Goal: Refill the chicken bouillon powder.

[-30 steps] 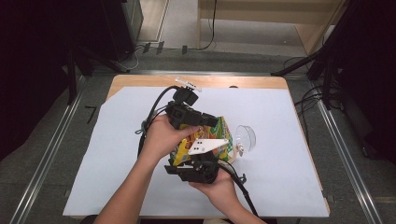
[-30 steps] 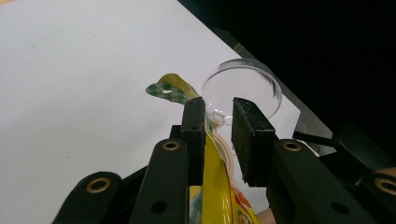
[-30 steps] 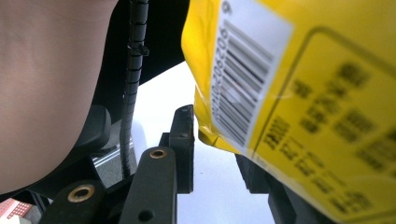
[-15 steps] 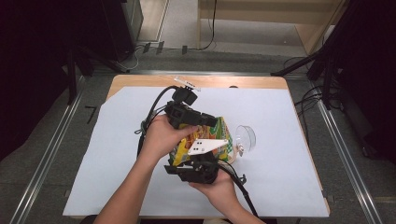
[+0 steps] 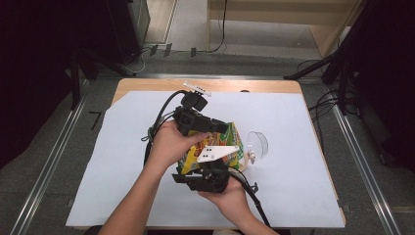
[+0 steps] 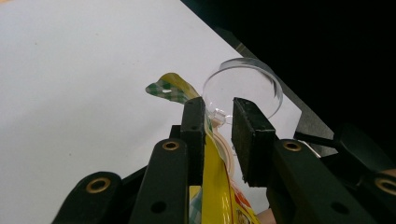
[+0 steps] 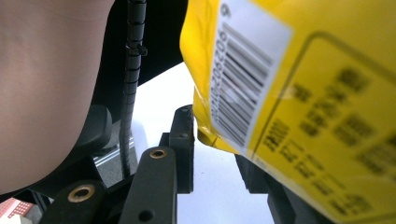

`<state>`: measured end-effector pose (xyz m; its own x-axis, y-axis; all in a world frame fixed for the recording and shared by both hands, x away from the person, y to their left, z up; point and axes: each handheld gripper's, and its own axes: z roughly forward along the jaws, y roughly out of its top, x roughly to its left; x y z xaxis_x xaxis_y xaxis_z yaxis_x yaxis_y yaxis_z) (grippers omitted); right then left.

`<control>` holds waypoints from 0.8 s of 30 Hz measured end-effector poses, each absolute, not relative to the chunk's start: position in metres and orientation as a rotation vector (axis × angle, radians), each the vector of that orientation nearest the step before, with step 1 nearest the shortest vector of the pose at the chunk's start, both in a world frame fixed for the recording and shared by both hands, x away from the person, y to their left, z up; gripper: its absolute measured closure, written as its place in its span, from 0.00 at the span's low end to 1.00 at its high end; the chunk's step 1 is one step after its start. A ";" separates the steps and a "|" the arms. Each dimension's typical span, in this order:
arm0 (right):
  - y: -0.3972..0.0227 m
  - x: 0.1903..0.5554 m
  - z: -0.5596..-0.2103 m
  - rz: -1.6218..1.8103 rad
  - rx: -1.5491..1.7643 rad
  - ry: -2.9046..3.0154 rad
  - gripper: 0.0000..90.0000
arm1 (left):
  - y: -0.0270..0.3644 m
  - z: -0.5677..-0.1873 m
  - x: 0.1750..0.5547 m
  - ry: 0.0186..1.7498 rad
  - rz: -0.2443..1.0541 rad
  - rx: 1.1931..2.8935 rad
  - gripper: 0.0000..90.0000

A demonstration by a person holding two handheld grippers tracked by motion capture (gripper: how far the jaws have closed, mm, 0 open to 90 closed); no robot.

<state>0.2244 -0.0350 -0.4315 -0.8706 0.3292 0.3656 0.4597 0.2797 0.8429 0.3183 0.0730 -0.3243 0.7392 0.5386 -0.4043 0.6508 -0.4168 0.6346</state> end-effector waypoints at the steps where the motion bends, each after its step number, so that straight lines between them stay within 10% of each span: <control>1: -0.035 0.224 -0.431 -1.654 -0.748 -2.419 0.79 | 0.073 -0.324 0.318 0.891 -0.175 2.114 0.83; 24: -0.036 0.223 -0.429 -1.663 -0.743 -2.410 0.81 | 0.073 -0.322 0.318 0.899 -0.170 2.108 0.83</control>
